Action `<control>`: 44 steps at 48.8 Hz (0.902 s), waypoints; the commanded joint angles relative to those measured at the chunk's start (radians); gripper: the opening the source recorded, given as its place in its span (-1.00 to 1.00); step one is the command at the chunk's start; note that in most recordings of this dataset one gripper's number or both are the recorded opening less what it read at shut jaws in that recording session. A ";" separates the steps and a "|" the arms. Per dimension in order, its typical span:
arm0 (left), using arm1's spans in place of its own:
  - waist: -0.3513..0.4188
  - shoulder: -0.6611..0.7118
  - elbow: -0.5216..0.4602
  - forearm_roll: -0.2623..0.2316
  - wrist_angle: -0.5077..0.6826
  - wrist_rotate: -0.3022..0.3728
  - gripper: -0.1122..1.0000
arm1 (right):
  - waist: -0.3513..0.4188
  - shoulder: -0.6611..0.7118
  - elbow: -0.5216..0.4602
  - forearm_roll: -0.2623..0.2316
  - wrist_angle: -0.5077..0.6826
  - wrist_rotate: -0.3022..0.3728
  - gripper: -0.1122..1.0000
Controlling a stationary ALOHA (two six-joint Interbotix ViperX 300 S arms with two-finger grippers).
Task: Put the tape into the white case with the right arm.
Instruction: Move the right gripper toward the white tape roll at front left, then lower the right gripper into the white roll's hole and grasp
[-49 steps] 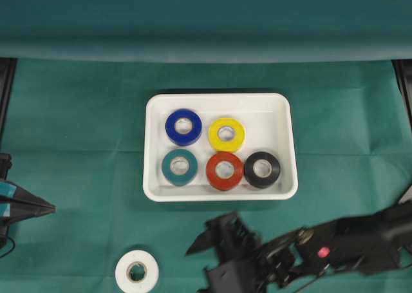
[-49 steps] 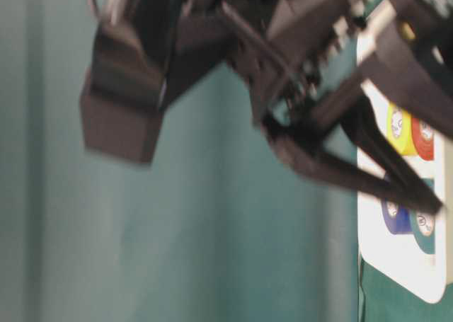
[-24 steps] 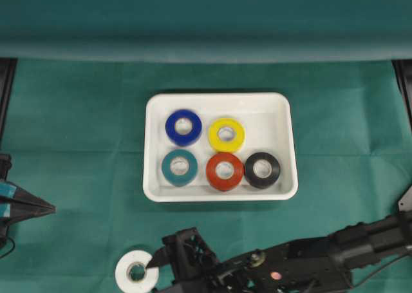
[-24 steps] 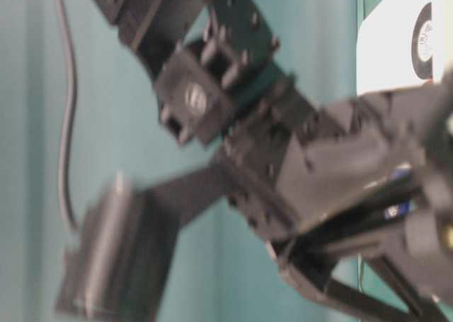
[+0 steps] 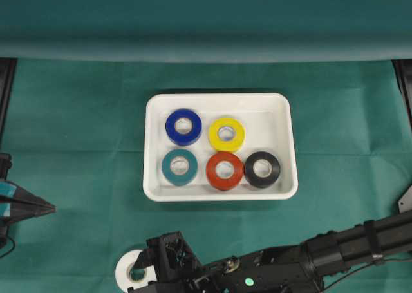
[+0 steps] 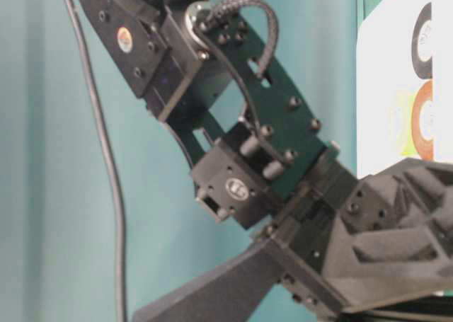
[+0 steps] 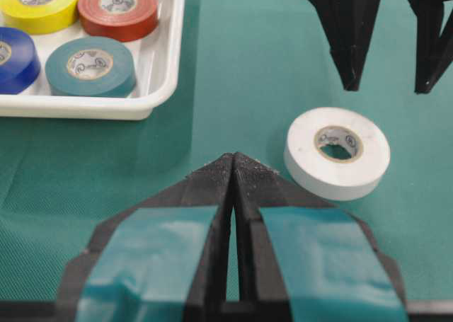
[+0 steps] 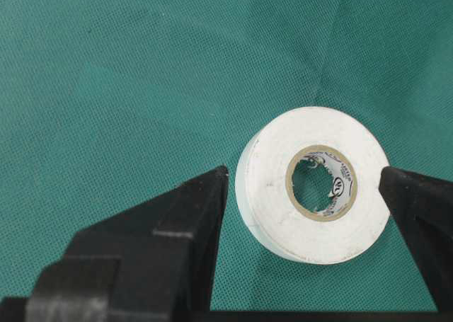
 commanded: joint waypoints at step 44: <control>0.002 0.009 -0.009 -0.002 -0.009 0.000 -0.80 | -0.012 0.149 -0.140 0.120 0.044 -0.003 0.09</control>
